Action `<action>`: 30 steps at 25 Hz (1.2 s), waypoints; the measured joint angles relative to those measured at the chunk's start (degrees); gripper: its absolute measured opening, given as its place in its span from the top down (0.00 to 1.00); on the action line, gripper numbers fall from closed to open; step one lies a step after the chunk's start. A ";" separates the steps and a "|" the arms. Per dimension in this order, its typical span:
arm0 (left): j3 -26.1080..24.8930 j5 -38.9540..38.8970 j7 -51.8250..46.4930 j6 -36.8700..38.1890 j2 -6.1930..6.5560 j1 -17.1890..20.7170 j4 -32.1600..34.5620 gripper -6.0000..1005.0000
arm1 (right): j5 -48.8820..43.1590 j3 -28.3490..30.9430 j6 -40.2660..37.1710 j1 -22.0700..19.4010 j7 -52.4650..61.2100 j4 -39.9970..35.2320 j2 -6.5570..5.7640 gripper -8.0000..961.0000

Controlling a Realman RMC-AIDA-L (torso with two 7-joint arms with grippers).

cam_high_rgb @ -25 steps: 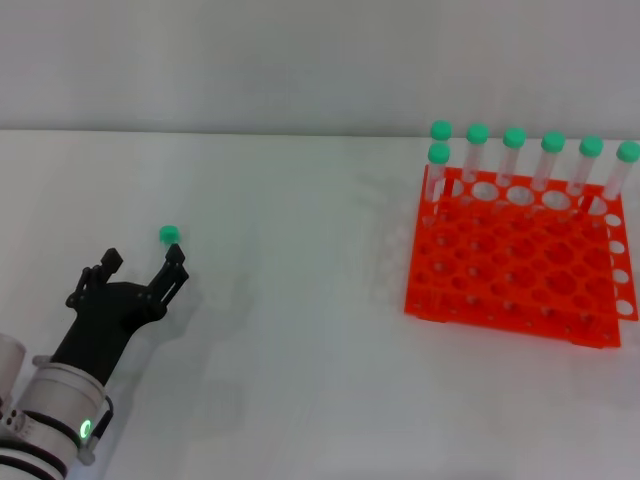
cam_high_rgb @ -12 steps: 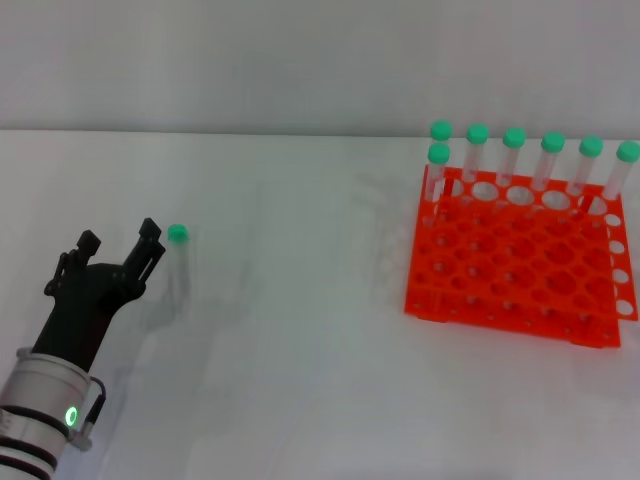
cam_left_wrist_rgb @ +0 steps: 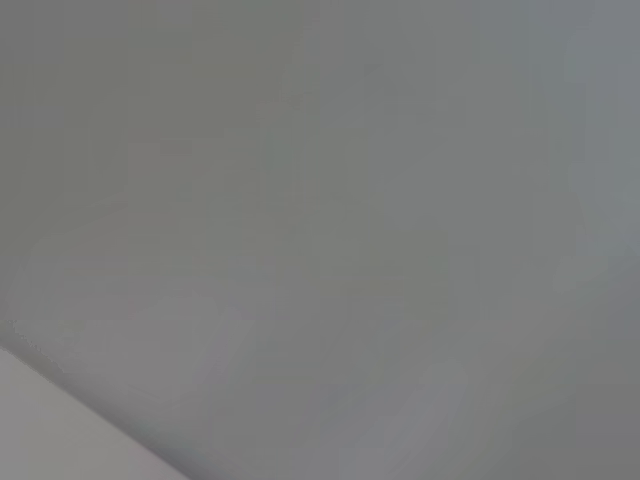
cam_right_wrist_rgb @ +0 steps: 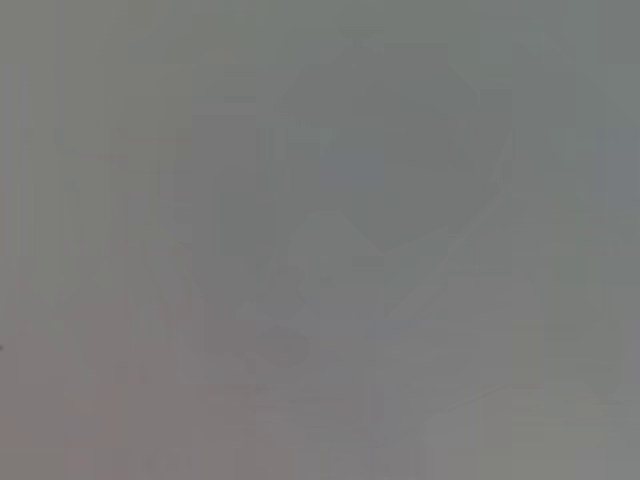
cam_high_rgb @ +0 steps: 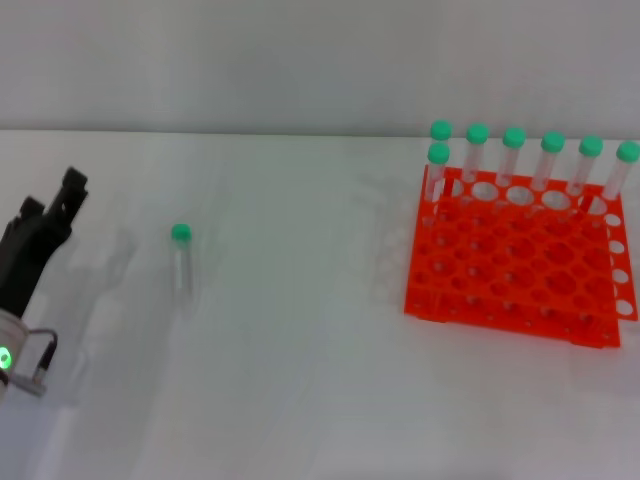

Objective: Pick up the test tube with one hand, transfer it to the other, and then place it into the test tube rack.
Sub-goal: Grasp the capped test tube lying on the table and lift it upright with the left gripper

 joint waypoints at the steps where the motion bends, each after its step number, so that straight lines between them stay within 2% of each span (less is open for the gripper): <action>1: 0.06 2.39 -4.71 -0.11 0.37 -1.19 -2.62 0.13 | 0.00 0.04 0.00 0.08 -0.14 0.02 0.04 0.09; 6: 0.43 15.21 -29.99 -0.30 2.44 -6.75 -16.24 0.13 | -0.01 0.22 -0.20 0.51 -1.58 -0.11 0.40 0.09; 7: 0.43 15.21 -29.99 -0.30 2.44 -6.75 -16.24 0.13 | -0.02 0.50 -0.27 0.52 -1.86 -0.10 0.37 0.09; 8: 2.96 20.84 -40.79 -0.01 3.67 -9.25 -21.94 0.13 | -0.01 0.87 -0.27 0.52 -2.18 -0.06 0.32 0.09; 9: 3.63 21.53 -42.30 0.04 3.84 -9.54 -22.66 0.14 | -0.01 1.50 -0.24 0.52 -2.63 0.01 0.25 0.09; 12: 12.55 23.61 -53.69 0.93 5.52 -11.20 -27.13 0.14 | 0.00 3.28 -0.33 0.30 -3.65 0.04 0.19 0.09; 14: 15.15 26.39 -57.83 2.09 6.32 -12.46 -29.19 0.14 | 0.00 3.98 -0.55 0.08 -3.77 0.03 0.15 0.09; 17: 15.43 38.18 -66.36 4.46 8.10 -16.97 -33.40 0.14 | 0.00 4.36 -0.62 0.09 -3.90 0.04 0.10 0.09; 18: 15.45 39.61 -67.58 4.57 8.24 -17.47 -33.85 0.14 | 0.00 4.39 -0.56 0.25 -4.14 0.03 0.09 0.09; 20: 15.48 46.70 -74.73 4.85 8.76 -20.79 -36.78 0.14 | 0.00 4.40 -0.31 0.61 -4.87 0.03 0.09 0.09; 24: 15.50 55.49 -81.68 4.75 9.22 -25.96 -40.83 0.15 | 0.00 4.41 -0.07 1.12 -5.83 0.02 0.14 0.09; 30: 15.59 71.59 -91.95 4.32 11.62 -34.12 -42.51 0.15 | -0.14 4.40 0.70 2.25 -5.88 0.01 0.07 0.09</action>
